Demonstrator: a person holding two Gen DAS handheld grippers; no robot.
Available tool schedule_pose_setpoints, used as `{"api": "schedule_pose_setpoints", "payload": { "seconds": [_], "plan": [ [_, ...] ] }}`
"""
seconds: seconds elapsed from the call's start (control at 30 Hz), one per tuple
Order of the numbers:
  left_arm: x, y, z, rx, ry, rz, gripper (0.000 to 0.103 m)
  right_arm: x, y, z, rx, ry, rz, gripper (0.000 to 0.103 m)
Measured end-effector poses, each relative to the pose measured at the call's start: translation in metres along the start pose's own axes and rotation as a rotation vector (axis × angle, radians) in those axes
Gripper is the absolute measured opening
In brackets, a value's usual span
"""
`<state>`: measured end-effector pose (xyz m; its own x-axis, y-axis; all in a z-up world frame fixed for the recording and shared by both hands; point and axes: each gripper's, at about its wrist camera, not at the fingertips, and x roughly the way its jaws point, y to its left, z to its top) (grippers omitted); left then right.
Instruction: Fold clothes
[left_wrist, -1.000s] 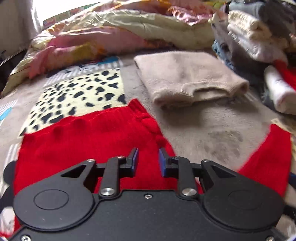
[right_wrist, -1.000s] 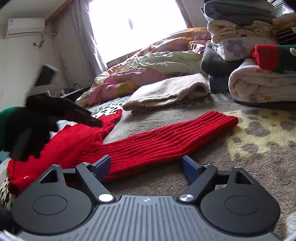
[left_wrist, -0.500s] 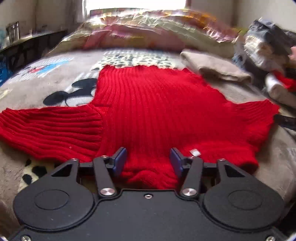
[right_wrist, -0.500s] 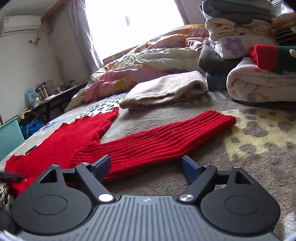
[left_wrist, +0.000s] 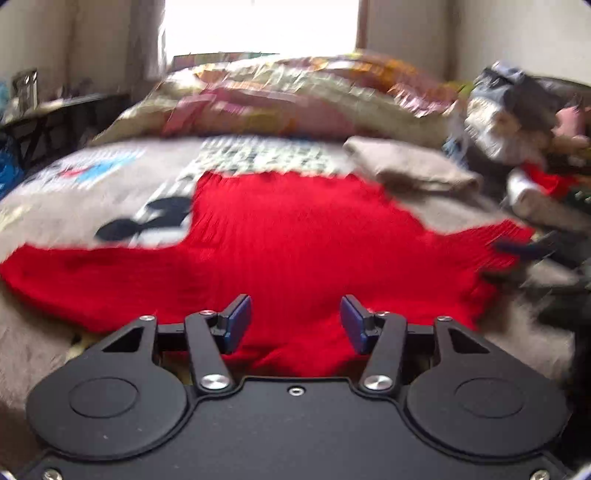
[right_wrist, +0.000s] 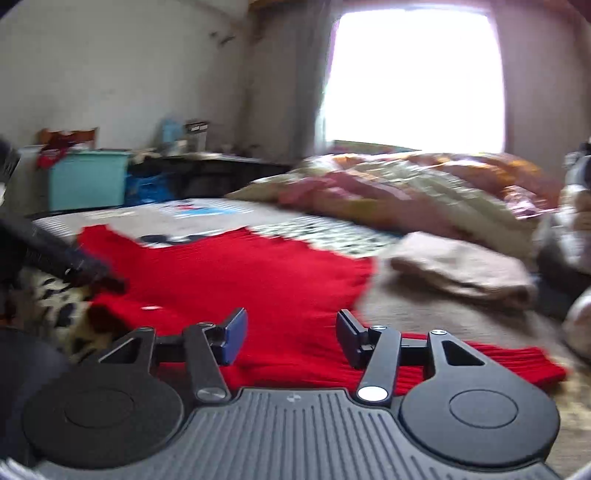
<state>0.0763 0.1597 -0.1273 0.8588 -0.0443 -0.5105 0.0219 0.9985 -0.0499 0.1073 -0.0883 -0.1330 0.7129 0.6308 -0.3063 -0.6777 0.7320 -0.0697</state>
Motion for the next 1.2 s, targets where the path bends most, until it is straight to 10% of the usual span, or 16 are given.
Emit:
{"api": "schedule_pose_setpoints", "payload": {
  "seconds": [0.13, 0.57, 0.9, 1.03, 1.2],
  "plan": [
    [0.025, -0.008, -0.019, 0.062, 0.095, -0.013, 0.055, 0.027, 0.016, -0.012, -0.06, 0.149, 0.082, 0.054],
    [-0.02, 0.005, -0.029, -0.007, 0.172, 0.038, 0.057, -0.008, 0.028, -0.021, -0.257, 0.173, 0.016, 0.065],
    [-0.052, 0.011, -0.006, -0.075, 0.107, 0.075, 0.055, -0.032, -0.023, -0.016, 0.208, 0.171, 0.032, 0.065],
    [-0.031, 0.0, 0.02, -0.032, 0.075, 0.082, 0.04, -0.033, -0.042, -0.022, 0.369, 0.155, 0.024, 0.065],
    [0.034, -0.01, 0.007, 0.083, 0.302, 0.039, 0.04, -0.03, -0.058, -0.032, 0.499, 0.152, 0.014, 0.065]
  ]
}}
